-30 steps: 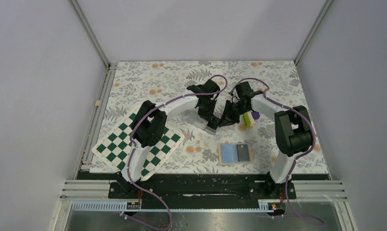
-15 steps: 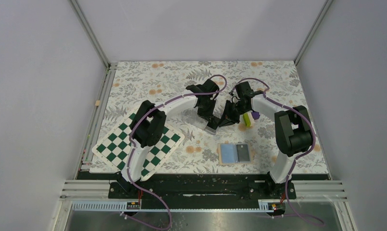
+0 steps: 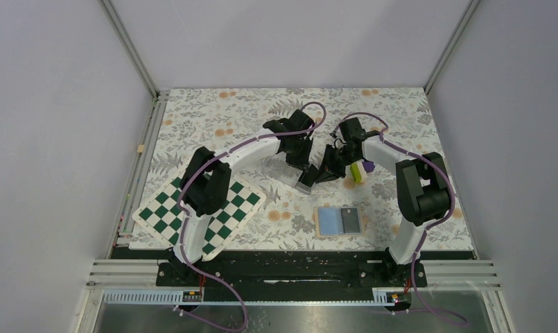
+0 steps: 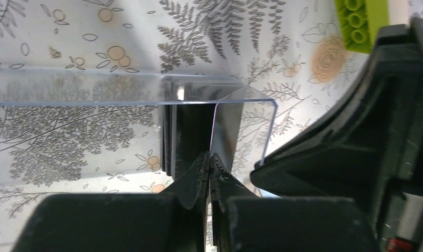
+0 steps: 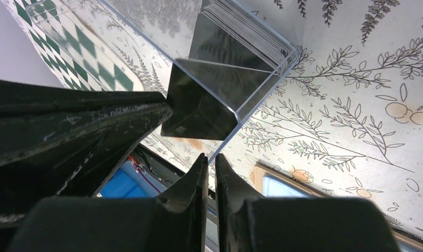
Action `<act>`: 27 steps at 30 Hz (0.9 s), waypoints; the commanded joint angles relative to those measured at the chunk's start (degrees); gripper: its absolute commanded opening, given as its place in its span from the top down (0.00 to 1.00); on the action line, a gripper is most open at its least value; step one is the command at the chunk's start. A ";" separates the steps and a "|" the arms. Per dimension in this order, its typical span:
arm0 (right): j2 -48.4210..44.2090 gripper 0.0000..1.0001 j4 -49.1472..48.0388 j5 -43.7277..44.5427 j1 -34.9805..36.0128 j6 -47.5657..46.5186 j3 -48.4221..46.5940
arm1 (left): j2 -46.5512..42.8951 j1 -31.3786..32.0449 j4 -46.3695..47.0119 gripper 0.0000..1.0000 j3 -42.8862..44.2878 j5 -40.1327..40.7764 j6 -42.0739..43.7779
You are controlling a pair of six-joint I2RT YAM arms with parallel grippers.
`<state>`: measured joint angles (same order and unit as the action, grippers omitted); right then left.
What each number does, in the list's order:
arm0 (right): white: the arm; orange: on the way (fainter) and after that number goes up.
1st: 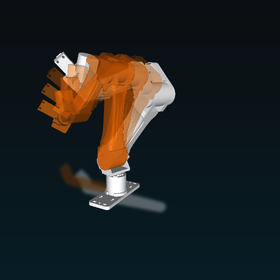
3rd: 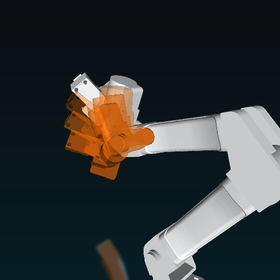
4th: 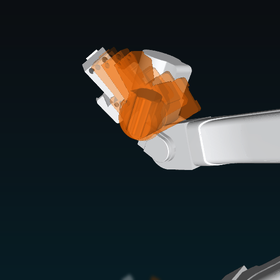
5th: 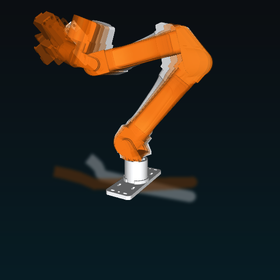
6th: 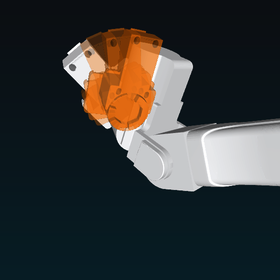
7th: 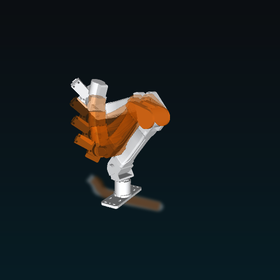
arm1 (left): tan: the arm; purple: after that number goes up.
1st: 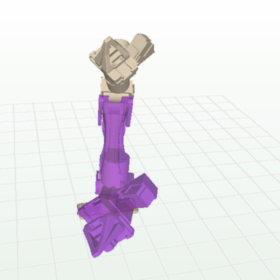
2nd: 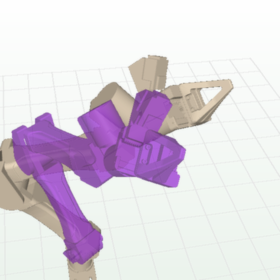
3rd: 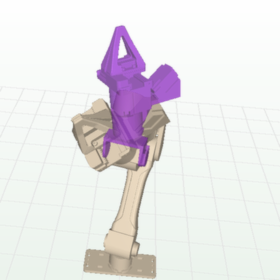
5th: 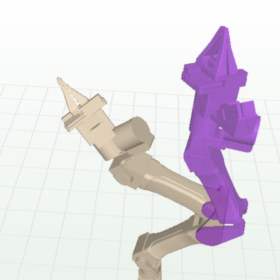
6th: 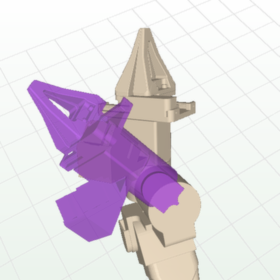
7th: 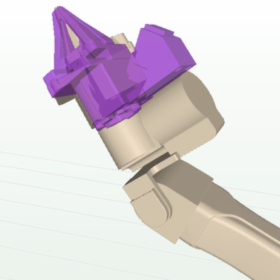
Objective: Put the credit cards into the card holder
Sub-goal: Pick up the credit card from the storage box.
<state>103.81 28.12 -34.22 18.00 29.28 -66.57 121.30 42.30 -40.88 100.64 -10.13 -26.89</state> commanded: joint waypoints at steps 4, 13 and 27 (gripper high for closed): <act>1.46 0.91 1.67 0.29 0.63 -1.71 -0.06 | -3.08 0.32 4.70 0.94 -2.08 -5.90 -1.14; 1.42 0.91 1.74 0.21 0.63 -1.70 0.03 | -1.79 0.04 6.78 0.84 -4.15 -10.24 -1.65; -5.42 0.75 2.80 1.41 0.17 -2.15 0.42 | -11.19 -0.48 6.76 1.00 -5.49 -1.42 -3.46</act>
<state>103.42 28.27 -33.98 18.00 29.10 -66.57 119.42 42.28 -36.25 95.33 -16.97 -28.95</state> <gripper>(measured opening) 0.149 0.011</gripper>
